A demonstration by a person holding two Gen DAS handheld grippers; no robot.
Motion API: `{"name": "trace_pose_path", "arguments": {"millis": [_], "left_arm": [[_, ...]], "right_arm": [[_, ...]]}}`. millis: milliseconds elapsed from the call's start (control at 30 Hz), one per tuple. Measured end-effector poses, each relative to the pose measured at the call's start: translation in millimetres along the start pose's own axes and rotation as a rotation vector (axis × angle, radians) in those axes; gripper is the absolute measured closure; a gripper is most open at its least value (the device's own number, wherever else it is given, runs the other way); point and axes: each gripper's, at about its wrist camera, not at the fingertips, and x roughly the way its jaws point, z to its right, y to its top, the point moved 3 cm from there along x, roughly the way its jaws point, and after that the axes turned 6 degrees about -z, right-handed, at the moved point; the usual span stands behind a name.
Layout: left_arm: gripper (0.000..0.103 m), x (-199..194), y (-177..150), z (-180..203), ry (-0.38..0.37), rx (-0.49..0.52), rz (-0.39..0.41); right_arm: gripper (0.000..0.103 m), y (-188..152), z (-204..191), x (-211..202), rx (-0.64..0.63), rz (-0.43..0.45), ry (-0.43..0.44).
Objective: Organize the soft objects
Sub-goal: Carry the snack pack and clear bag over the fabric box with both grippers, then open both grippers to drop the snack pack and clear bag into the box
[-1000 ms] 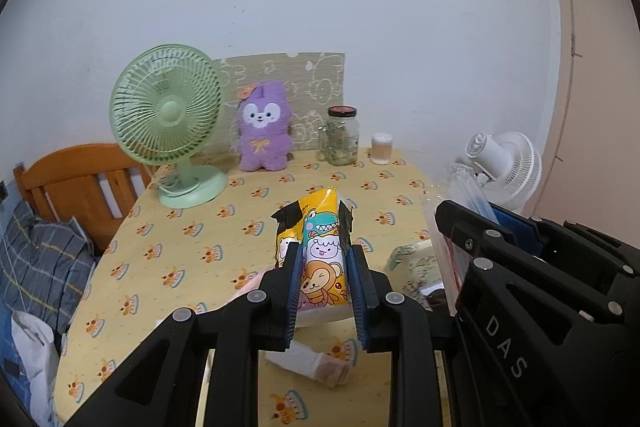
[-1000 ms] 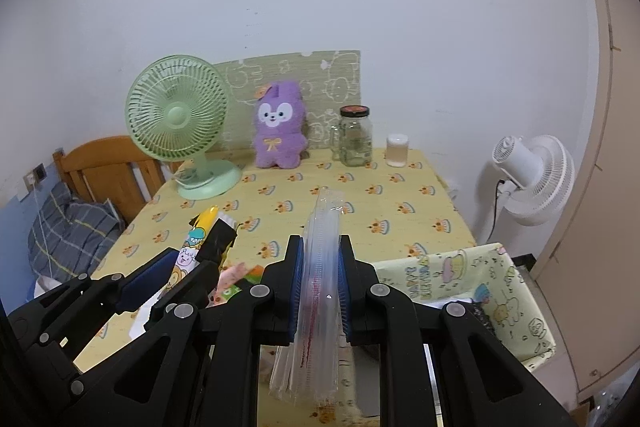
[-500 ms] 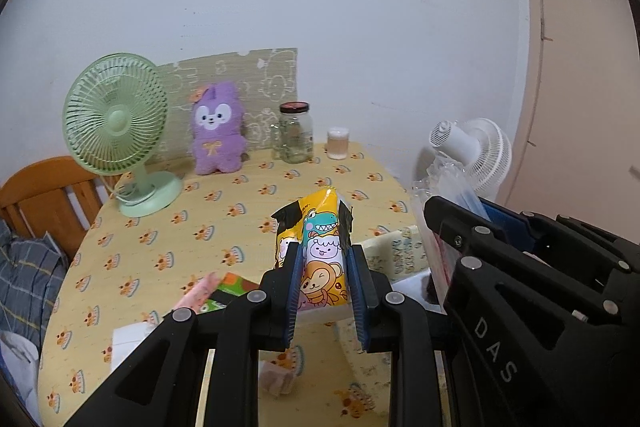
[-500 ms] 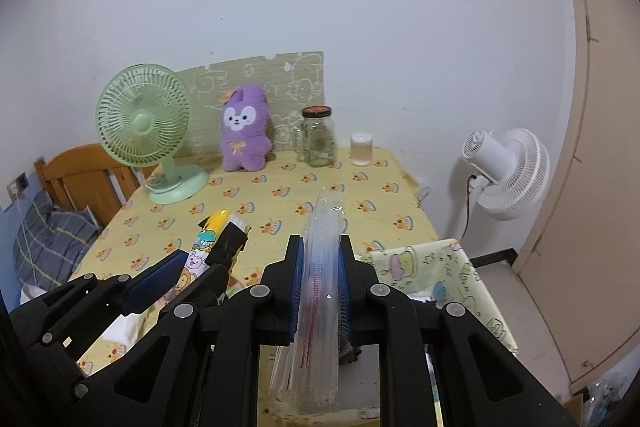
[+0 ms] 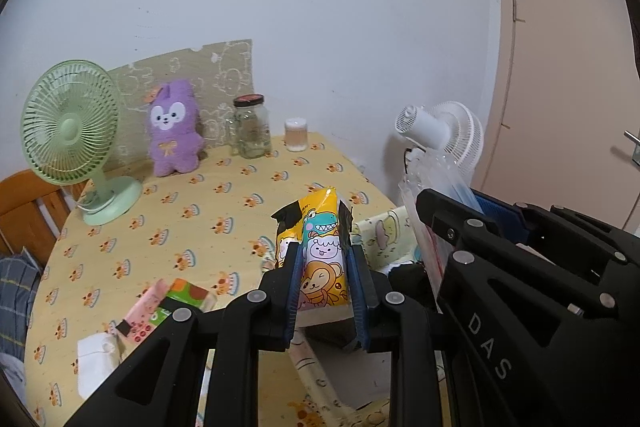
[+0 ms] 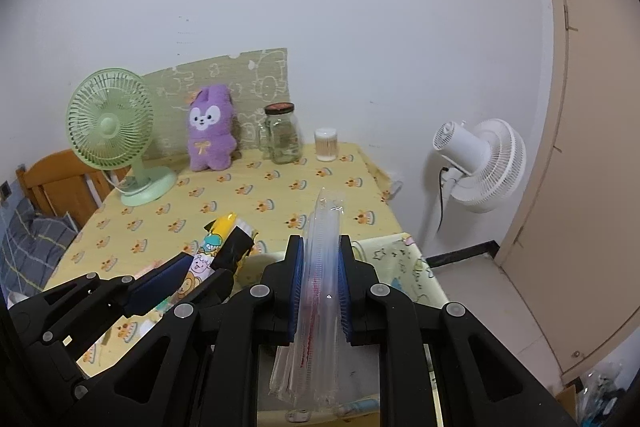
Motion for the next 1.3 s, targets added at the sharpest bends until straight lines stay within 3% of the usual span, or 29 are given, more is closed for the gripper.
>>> {"name": "trace_pose_path", "arguments": {"millis": [300, 567, 633, 767, 967, 1100, 1233, 1300], "left_arm": [[0.081, 22, -6, 16, -0.027, 0.031, -0.061], [0.078, 48, -19, 25, -0.025, 0.064, -0.149], [0.062, 52, -21, 27, -0.027, 0.075, -0.16], [0.042, 57, -23, 27, -0.023, 0.078, -0.179], [0.034, 61, -23, 24, -0.026, 0.075, -0.194], [0.031, 61, -22, 23, -0.031, 0.078, -0.192], [0.023, 60, -20, 25, -0.049, 0.097, -0.179], [0.02, 59, -19, 26, -0.043, 0.114, -0.168]], "right_arm": [[0.084, -11, 19, 14, 0.028, -0.024, -0.028], [0.084, -29, 35, 38, 0.078, -0.098, -0.047], [0.084, -31, 37, 44, 0.09, -0.111, -0.047], [0.085, -35, 39, 51, 0.103, -0.129, -0.042], [0.084, -36, 37, 61, 0.124, -0.157, -0.001], [0.072, -37, 35, 65, 0.132, -0.176, 0.024], [0.039, -36, 35, 63, 0.14, -0.168, 0.015], [0.037, -35, 36, 61, 0.145, -0.166, 0.006]]}}
